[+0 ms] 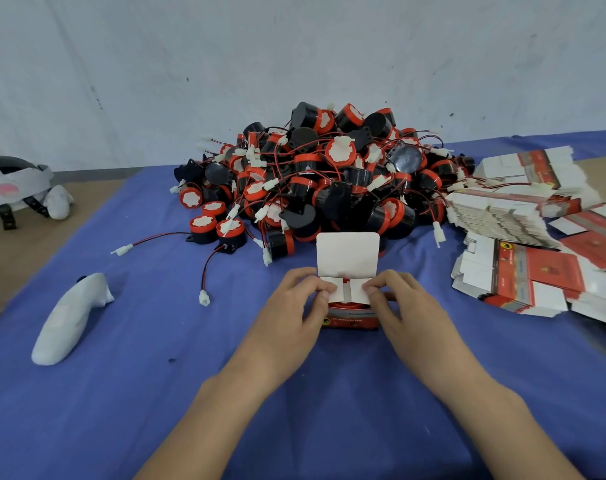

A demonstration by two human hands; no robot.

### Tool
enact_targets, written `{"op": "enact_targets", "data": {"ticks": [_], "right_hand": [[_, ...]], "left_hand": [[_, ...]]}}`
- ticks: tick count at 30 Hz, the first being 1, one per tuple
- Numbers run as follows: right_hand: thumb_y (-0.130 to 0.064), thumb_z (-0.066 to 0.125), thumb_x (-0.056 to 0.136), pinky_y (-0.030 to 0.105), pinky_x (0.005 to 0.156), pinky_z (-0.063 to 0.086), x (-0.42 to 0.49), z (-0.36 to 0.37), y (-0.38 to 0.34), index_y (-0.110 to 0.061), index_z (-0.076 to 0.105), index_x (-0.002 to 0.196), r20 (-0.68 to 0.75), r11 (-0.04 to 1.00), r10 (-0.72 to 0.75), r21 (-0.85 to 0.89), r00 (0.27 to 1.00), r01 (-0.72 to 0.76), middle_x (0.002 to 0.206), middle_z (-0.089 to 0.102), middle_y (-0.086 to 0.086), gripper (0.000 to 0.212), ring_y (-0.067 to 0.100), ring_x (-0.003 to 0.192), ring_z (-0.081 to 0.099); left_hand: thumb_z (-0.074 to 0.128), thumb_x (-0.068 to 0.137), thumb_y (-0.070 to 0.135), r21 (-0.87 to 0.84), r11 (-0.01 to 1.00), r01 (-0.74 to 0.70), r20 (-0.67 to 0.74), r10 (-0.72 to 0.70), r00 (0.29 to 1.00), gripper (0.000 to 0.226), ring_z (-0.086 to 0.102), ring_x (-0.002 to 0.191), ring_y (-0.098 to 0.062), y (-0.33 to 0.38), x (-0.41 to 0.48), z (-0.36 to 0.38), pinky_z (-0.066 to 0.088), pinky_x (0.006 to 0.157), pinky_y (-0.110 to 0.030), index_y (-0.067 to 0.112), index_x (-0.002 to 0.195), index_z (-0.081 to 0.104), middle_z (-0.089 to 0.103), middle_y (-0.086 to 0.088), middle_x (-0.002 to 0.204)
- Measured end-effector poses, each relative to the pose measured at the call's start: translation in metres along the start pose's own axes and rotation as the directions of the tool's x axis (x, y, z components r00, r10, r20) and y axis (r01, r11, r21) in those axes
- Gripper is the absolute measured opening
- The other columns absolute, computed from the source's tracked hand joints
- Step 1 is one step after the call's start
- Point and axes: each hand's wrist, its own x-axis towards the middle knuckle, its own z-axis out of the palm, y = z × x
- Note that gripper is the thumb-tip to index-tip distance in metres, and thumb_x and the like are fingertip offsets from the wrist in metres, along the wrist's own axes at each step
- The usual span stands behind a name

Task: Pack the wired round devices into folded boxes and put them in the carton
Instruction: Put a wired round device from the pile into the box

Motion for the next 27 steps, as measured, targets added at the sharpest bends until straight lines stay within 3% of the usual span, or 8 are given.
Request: {"op": "enact_targets", "data": {"ticks": [4, 9, 11, 13, 15, 19, 24, 27], "right_hand": [[-0.039, 0.047, 0.103, 0.023, 0.075, 0.052, 0.003, 0.0, 0.002, -0.04, 0.056, 0.099, 0.002, 0.998, -0.012, 0.055, 1.0, 0.011, 0.114, 0.054, -0.028, 0.01, 0.001, 0.097, 0.064], [-0.03, 0.054, 0.103, 0.016, 0.075, 0.05, 0.005, 0.001, 0.002, -0.045, 0.06, 0.093, 0.032, 0.955, 0.107, 0.273, 0.994, -0.112, 0.113, 0.057, -0.034, 0.018, -0.008, 0.096, 0.061], [-0.026, 0.055, 0.103, 0.013, 0.066, 0.046, 0.008, 0.002, 0.002, -0.04, 0.062, 0.092, 0.047, 0.933, 0.133, 0.33, 0.99, -0.141, 0.108, 0.06, -0.026, 0.019, -0.005, 0.085, 0.062], [-0.023, 0.055, 0.102, 0.011, 0.051, 0.038, 0.009, 0.001, 0.003, -0.036, 0.061, 0.095, 0.072, 0.902, 0.161, 0.393, 0.984, -0.177, 0.086, 0.065, -0.015, 0.016, 0.0, 0.059, 0.054], [-0.021, 0.057, 0.101, 0.012, 0.046, 0.037, 0.009, 0.0, 0.002, -0.033, 0.057, 0.1, 0.085, 0.867, 0.19, 0.453, 0.978, -0.208, 0.078, 0.065, -0.009, 0.013, 0.0, 0.051, 0.049], [-0.013, 0.058, 0.1, 0.006, 0.06, 0.047, 0.012, 0.0, 0.001, -0.034, 0.051, 0.113, 0.087, 0.816, 0.199, 0.536, 0.976, -0.214, 0.11, 0.061, -0.023, 0.026, -0.012, 0.073, 0.061], [-0.009, 0.056, 0.1, 0.01, 0.067, 0.053, 0.013, -0.005, -0.001, -0.037, 0.06, 0.114, 0.156, 0.802, 0.209, 0.538, 0.965, -0.26, 0.098, 0.073, -0.021, 0.031, -0.006, 0.082, 0.068], [-0.009, 0.058, 0.099, 0.005, 0.062, 0.048, 0.014, -0.007, -0.001, -0.033, 0.063, 0.114, 0.162, 0.801, 0.224, 0.532, 0.961, -0.276, 0.1, 0.072, -0.02, 0.029, -0.011, 0.081, 0.067]], "left_hand": [[0.047, 0.105, 0.026, -0.034, 0.999, -0.028, 0.016, 0.029, 0.999, 0.017, 0.05, 0.115, 0.009, 0.002, 0.001, 0.0, 0.046, 0.084, -0.009, 0.037, 0.107, 0.06, 0.031, 0.052, 0.128], [0.051, 0.103, 0.014, -0.215, 0.975, 0.057, -0.014, -0.062, 0.998, 0.018, 0.053, 0.104, 0.014, 0.003, 0.006, 0.001, 0.045, 0.077, -0.006, 0.021, 0.105, 0.067, 0.047, 0.031, 0.123], [0.051, 0.103, 0.011, -0.3, 0.948, 0.107, -0.006, -0.114, 0.993, 0.018, 0.053, 0.1, 0.018, 0.005, 0.008, 0.001, 0.044, 0.076, -0.004, 0.022, 0.101, 0.066, 0.052, 0.024, 0.121], [0.052, 0.102, 0.012, -0.36, 0.918, 0.168, 0.01, -0.176, 0.984, 0.016, 0.057, 0.093, 0.015, 0.005, 0.009, 0.0, 0.046, 0.073, -0.005, 0.024, 0.102, 0.062, 0.057, 0.018, 0.119], [0.053, 0.101, 0.013, -0.404, 0.887, 0.223, 0.024, -0.234, 0.972, 0.014, 0.06, 0.081, 0.01, 0.005, 0.011, 0.0, 0.047, 0.067, -0.007, 0.026, 0.105, 0.057, 0.064, 0.012, 0.114], [0.055, 0.099, 0.009, -0.465, 0.854, 0.234, 0.031, -0.248, 0.968, 0.032, 0.063, 0.095, 0.0, 0.005, 0.014, -0.002, 0.052, 0.076, -0.011, 0.036, 0.115, 0.053, 0.061, 0.015, 0.121], [0.056, 0.098, 0.007, -0.477, 0.827, 0.297, 0.07, -0.301, 0.951, 0.034, 0.066, 0.108, -0.013, 0.004, 0.017, -0.004, 0.056, 0.095, -0.035, 0.033, 0.12, 0.059, 0.066, 0.01, 0.123], [0.057, 0.097, 0.005, -0.482, 0.818, 0.313, 0.075, -0.318, 0.945, 0.035, 0.066, 0.108, -0.012, 0.004, 0.02, -0.005, 0.056, 0.094, -0.035, 0.032, 0.119, 0.06, 0.066, 0.009, 0.123]]}}
